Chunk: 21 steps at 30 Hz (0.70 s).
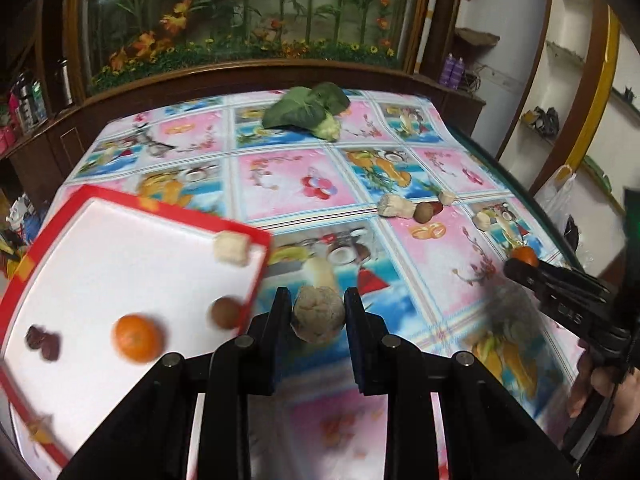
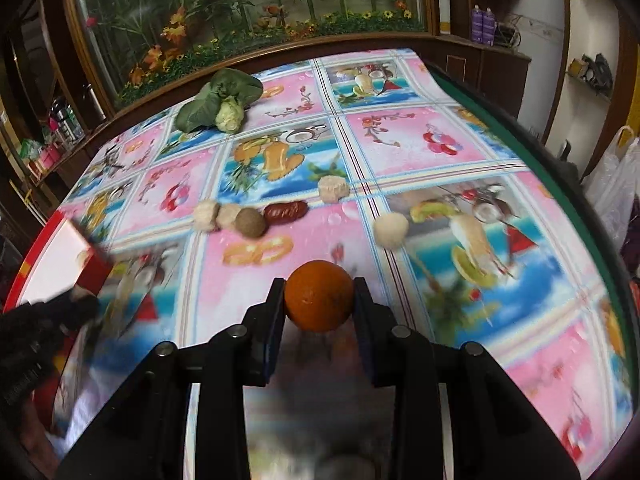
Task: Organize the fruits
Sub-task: 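Carry the orange with the right tool while the left tool carries the beige ball over the tray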
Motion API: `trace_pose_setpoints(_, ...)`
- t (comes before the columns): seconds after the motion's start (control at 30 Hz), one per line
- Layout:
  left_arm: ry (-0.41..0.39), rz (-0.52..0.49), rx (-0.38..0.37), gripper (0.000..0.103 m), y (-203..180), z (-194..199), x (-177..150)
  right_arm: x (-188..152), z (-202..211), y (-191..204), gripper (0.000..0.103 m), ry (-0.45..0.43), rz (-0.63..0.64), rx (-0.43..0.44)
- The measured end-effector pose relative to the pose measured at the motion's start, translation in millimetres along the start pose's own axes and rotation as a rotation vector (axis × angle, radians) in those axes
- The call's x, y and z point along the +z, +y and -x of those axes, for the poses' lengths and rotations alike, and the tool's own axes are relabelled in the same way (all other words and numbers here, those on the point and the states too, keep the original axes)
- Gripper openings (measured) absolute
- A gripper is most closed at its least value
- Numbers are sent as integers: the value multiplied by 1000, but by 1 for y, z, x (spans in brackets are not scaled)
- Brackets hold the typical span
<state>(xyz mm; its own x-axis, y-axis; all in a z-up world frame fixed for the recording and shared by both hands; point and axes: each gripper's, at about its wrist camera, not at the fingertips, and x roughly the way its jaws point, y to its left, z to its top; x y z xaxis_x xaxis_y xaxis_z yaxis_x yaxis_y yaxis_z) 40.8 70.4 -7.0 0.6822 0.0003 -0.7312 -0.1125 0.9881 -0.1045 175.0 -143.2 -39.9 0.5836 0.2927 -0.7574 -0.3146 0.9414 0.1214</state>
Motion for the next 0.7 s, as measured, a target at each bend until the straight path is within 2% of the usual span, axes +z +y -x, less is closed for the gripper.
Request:
trace_pose_setpoints(0.3,-11,51,11,26,33,30,-24,-44,72,25,34,-61,31,6)
trace_pose_setpoints(0.7,-40,68,-65,26,36,59,-45,-70,115,69,34,-97,83,22)
